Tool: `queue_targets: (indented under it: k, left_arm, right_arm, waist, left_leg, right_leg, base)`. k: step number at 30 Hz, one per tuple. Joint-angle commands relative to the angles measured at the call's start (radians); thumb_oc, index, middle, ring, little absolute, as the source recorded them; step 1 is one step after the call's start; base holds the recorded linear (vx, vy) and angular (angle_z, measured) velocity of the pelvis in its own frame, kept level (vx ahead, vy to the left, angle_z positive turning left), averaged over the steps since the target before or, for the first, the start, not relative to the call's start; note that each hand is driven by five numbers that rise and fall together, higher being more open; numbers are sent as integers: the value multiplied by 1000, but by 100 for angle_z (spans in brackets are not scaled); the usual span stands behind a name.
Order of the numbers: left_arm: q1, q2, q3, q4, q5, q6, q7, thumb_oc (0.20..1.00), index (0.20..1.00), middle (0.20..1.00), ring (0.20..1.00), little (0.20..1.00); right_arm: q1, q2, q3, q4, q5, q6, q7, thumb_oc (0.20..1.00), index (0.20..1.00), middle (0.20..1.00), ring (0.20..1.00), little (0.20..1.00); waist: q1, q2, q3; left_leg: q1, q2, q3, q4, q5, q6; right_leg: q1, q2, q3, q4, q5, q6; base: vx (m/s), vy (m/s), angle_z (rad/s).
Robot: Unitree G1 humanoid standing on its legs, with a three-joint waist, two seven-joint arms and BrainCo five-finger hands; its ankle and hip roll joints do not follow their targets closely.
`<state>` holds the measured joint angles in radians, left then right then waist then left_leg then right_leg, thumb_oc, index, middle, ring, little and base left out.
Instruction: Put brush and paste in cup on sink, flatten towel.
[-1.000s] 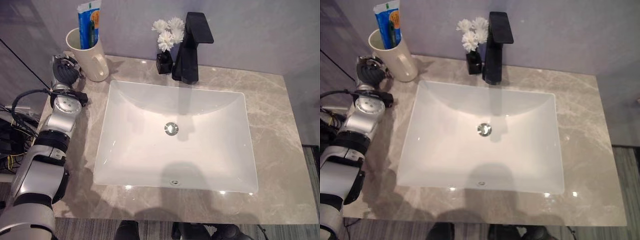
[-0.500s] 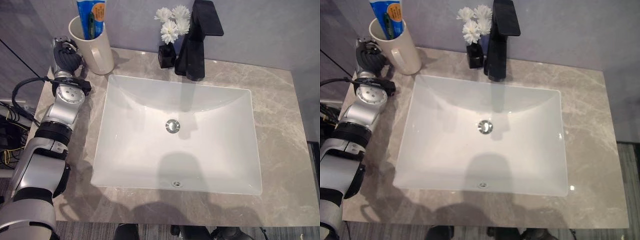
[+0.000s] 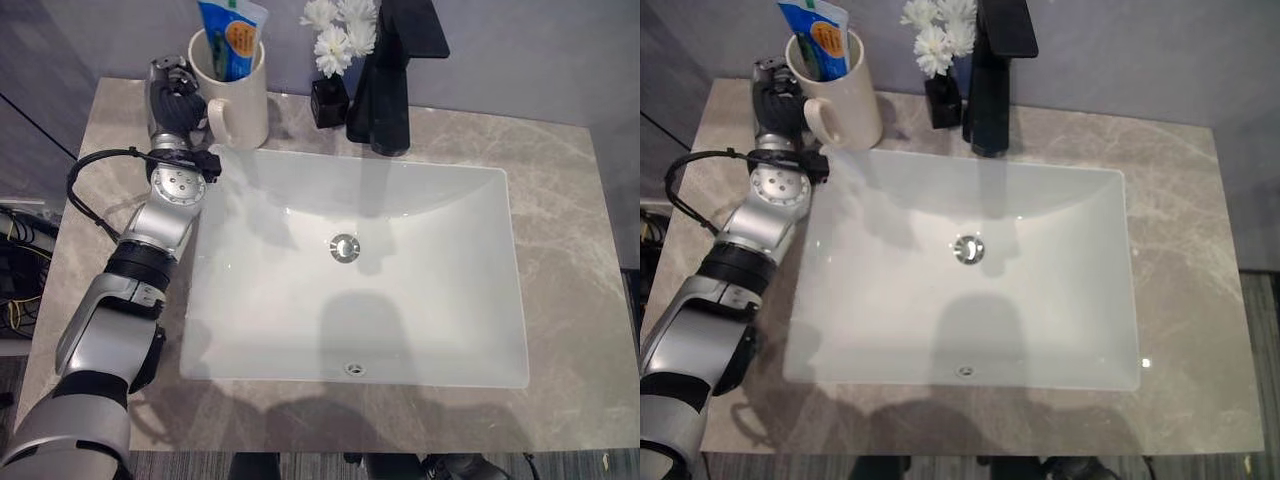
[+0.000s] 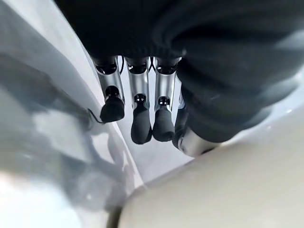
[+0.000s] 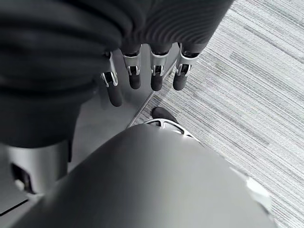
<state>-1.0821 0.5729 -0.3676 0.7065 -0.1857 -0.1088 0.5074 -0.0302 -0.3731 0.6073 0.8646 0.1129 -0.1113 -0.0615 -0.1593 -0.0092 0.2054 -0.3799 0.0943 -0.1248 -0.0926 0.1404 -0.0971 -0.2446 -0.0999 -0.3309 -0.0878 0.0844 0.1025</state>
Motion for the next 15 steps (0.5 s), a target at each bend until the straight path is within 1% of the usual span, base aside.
queue_targets:
  k: [1,7,10,15]
  left_arm:
    - [-50,-38,-19,93,9,-29,13,200,200,200,200,200]
    - [-65,-57,-16,126,4,-28,21,200,200,200,200,200]
    - [-52,-59,4,128,7,-28,40,200,200,200,200,200]
    - [24,-80,90,69,28,-40,129,200,200,200,200,200]
  right_arm:
    - [-206,61,-70,-140,33,-128,-58,1000,1000,1000,1000,1000]
    - [-201,58,-75,-142,32,-126,-65,1000,1000,1000,1000,1000]
    - [-193,55,-75,-134,26,-125,-66,1000,1000,1000,1000,1000]
    - [-172,54,-87,-125,20,-128,-74,1000,1000,1000,1000,1000]
  waist:
    - [-2,-3,36]
    - [-15,8,43]
    - [-17,9,42]
    - [-17,7,36]
  left_leg:
    - [228,49,95,5,-97,-19]
    - [236,50,111,5,-97,-19]
    - [241,51,114,5,-98,-18]
    - [260,55,117,5,-103,-19]
  right_leg:
    - [-98,-61,56,250,-6,79]
    - [-120,-58,74,270,-9,78]
    - [-122,-55,79,276,-10,78]
    - [-115,-58,72,294,-18,79]
  base:
    - [0,0,0]
    - [-1,4,-9]
    - [-10,-7,-5]
    - [0,0,0]
